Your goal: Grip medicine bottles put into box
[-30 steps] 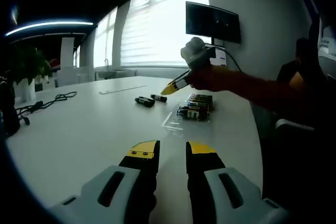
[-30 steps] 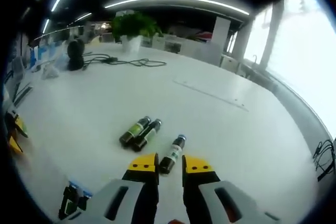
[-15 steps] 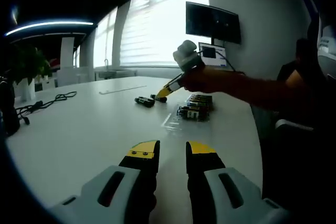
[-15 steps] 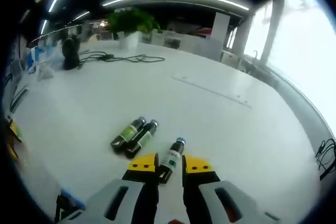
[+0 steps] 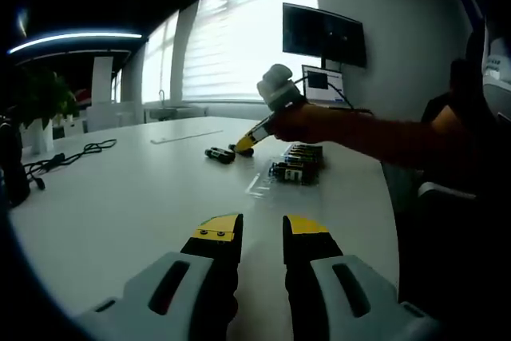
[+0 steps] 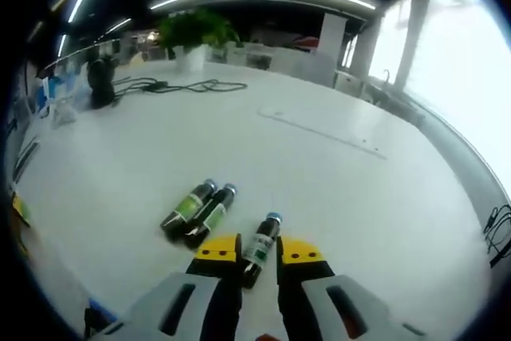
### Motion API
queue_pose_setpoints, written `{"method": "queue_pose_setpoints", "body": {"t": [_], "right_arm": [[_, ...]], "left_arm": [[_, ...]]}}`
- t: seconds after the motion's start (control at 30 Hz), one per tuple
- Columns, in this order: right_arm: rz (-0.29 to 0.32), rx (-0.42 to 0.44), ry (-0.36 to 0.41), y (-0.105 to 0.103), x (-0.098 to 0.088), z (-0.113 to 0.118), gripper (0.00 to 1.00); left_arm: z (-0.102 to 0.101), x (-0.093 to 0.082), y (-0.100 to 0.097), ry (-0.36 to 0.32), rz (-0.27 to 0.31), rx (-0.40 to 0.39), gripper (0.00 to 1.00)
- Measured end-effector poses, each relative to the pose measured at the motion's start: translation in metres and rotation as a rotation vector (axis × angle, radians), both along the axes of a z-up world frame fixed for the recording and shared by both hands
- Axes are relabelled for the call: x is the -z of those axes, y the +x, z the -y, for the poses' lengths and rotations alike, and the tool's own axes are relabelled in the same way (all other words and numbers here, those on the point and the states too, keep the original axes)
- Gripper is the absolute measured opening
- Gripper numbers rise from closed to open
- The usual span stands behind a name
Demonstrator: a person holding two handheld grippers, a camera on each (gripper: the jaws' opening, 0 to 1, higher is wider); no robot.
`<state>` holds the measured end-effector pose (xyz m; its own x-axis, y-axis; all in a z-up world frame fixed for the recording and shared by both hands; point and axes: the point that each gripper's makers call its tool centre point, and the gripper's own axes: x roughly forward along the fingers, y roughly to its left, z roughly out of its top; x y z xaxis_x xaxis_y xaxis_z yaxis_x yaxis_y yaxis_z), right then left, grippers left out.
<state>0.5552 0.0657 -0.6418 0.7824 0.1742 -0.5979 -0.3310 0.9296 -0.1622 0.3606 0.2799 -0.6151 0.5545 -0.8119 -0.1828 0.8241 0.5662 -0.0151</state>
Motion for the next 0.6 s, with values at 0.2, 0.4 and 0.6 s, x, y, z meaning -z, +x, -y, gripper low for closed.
{"method": "queue_pose_setpoints", "body": {"t": [0.2, 0.4, 0.6], "right_arm": [[-0.042, 0.035, 0.057, 0.0006, 0.0051, 0.0019, 0.09], [-0.06, 0.049, 0.084, -0.0005, 0.0088, 0.0027, 0.08], [-0.067, 0.046, 0.086, -0.002, 0.0088, 0.0019, 0.07]], "left_arm": [[0.0001, 0.0, -0.0002, 0.0, 0.0, 0.0, 0.14], [0.0001, 0.0, -0.0001, 0.0, 0.0, 0.001, 0.14], [0.0002, 0.0001, -0.0002, 0.0, 0.0, 0.001, 0.14]]}}
